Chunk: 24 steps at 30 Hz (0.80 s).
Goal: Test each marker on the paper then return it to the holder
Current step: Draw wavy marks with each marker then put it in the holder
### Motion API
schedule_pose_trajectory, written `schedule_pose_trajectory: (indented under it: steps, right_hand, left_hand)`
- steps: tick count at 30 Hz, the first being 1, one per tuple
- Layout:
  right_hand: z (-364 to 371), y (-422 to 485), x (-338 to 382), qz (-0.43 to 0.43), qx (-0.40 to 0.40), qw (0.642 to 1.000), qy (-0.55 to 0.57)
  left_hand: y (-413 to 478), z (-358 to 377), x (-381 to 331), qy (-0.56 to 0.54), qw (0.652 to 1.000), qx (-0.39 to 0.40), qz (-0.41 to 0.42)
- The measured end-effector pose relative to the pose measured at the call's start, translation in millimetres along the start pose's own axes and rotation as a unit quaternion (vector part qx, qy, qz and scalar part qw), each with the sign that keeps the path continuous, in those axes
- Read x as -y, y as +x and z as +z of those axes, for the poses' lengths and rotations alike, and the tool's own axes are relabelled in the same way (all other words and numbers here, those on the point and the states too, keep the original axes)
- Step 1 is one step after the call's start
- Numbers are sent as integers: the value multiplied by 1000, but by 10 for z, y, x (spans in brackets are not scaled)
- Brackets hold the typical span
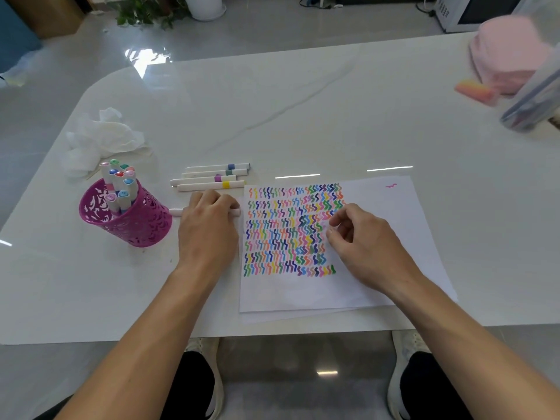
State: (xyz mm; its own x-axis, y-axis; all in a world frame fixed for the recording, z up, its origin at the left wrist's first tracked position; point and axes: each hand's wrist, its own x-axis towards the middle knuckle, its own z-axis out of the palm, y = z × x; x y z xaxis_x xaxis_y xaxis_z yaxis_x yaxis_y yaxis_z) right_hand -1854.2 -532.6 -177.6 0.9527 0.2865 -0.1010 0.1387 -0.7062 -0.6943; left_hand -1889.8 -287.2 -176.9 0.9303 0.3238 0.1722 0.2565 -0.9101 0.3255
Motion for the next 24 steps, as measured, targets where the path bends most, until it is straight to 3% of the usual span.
schedule_pose_trajectory:
  steps: [4,7,10,16,19,24]
  right_hand:
    - [16,9,-4,2,-1,1000,10]
    - [25,-1,-6,-1,-3,1000,14]
    - [27,-6,0,-9,-4,1000,13]
    - [23,-15,83,-53,-17,997,50]
    - [-11,-23,124,-69,-7,994,83]
    - [-35,-66,123,-119,24,992,28]
  left_hand:
    - [4,-58,-45,-59,997,-53,12]
    - [23,-152,-94,-140,979,-124,80]
    - [-33,-224,-191,-201,961,-143,129]
    - [-142,-297,-423,-369,923,-67,89]
    - [-202,-280,-460,-387,919,-12,67]
    - [-276,-200,-519,-424,902,63,44]
